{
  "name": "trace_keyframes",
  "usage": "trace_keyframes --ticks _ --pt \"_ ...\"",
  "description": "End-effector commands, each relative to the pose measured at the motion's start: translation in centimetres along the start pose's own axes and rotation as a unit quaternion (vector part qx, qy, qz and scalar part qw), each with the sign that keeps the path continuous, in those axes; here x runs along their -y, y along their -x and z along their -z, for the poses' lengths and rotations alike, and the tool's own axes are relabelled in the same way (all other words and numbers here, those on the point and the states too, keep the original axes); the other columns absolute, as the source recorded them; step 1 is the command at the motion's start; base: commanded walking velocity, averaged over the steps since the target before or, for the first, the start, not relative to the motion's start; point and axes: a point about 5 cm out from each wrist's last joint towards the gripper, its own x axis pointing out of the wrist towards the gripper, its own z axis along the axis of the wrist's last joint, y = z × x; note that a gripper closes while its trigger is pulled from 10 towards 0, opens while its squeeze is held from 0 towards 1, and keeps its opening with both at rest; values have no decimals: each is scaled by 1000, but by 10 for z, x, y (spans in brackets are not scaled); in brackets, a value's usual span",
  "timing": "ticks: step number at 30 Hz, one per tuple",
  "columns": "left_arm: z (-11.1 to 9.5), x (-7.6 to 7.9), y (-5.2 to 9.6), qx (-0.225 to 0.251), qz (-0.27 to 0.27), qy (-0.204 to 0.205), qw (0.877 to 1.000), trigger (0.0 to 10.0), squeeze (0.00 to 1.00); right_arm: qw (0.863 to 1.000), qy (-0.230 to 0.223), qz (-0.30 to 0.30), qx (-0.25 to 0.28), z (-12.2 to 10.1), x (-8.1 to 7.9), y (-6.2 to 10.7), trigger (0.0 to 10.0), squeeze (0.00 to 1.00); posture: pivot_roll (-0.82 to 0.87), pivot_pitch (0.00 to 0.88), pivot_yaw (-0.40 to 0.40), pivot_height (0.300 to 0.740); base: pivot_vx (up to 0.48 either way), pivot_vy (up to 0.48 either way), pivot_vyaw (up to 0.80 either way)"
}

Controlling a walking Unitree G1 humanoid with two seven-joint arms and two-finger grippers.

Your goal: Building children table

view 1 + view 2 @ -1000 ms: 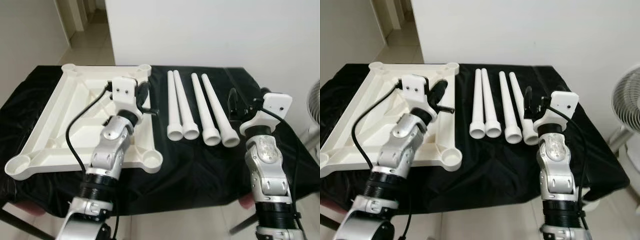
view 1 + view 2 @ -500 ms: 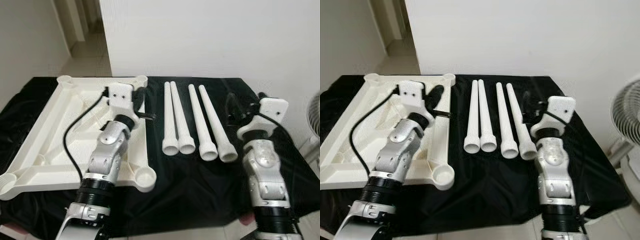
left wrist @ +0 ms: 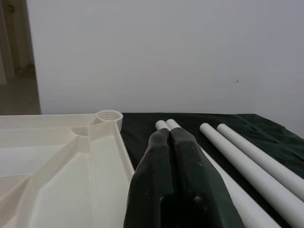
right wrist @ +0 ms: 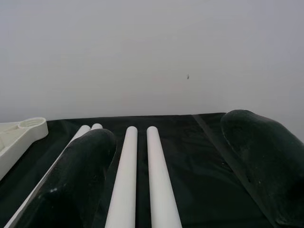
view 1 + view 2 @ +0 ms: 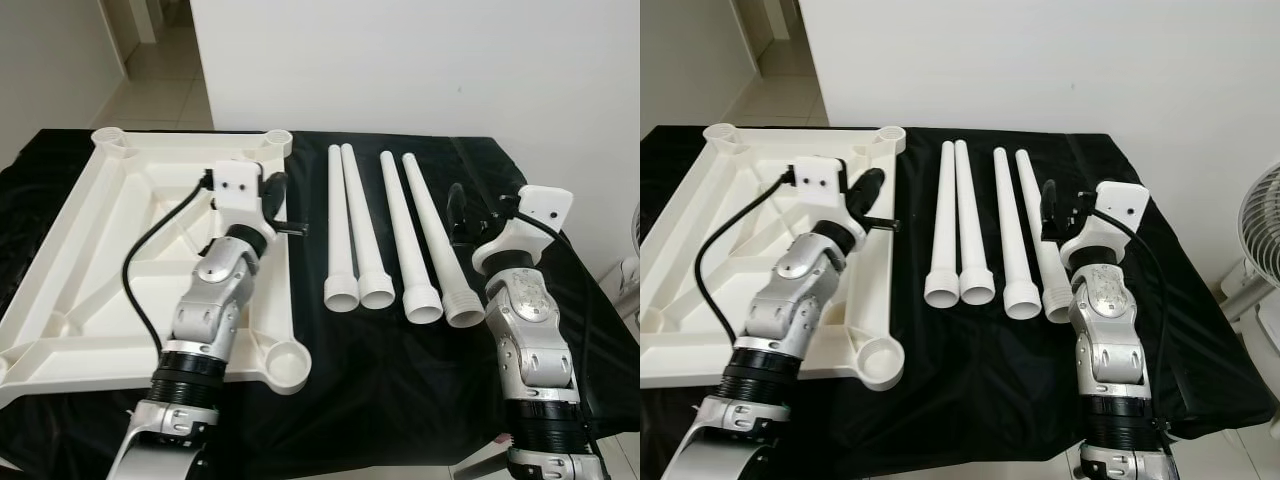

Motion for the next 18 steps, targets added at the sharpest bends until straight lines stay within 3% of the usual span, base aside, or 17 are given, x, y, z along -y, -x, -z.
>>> trace_keyframes --ticks 1,9,18 --pt "1 13 1 -6 69 -6 998 10000 0 1000 5 7 -26 7 7 0 10000 0 -9 63 -5 740 0 0 0" --pt "-1 24 3 -12 112 -17 993 10000 0 997 -11 7 -70 11 13 -5 10000 0 -22 81 4 740 0 0 0" --pt "-4 37 9 -34 168 -23 985 10000 0 989 13 29 -147 21 21 -10 10000 0 -21 108 12 740 0 0 0"
